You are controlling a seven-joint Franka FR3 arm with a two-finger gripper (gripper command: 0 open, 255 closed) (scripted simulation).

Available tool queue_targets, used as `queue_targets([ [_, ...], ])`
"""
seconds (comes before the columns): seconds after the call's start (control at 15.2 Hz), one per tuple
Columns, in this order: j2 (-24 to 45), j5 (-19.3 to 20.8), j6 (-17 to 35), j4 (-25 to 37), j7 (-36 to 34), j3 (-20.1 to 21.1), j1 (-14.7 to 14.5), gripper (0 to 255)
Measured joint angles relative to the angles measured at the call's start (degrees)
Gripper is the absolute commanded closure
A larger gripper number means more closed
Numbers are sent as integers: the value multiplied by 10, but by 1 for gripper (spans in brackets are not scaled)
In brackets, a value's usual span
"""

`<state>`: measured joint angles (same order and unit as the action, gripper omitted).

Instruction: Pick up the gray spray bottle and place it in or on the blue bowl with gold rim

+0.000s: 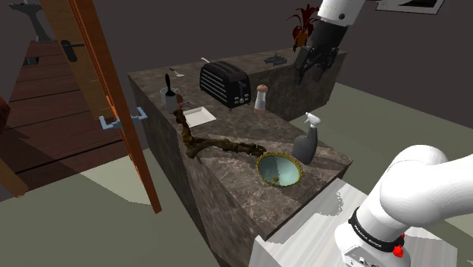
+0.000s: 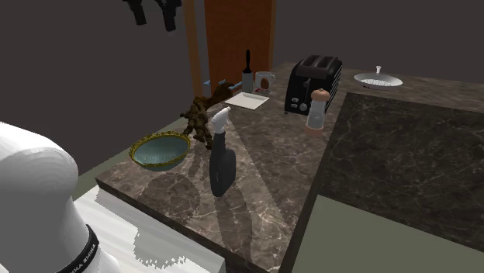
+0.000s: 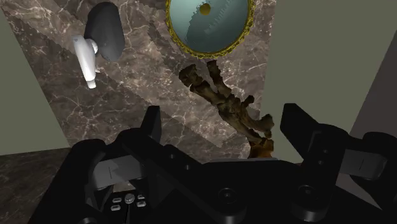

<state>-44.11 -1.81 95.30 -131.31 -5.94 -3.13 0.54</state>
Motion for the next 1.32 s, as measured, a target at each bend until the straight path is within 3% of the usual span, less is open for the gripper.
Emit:
queue_targets([
  [0.2, -6, 8, 11, -18, 8, -7, 5, 0],
  [0.86, -24, 82, 150, -172, 77, -78, 55, 0],
  [1.32, 3, 134, 245, -234, 120, -132, 93, 0],
])
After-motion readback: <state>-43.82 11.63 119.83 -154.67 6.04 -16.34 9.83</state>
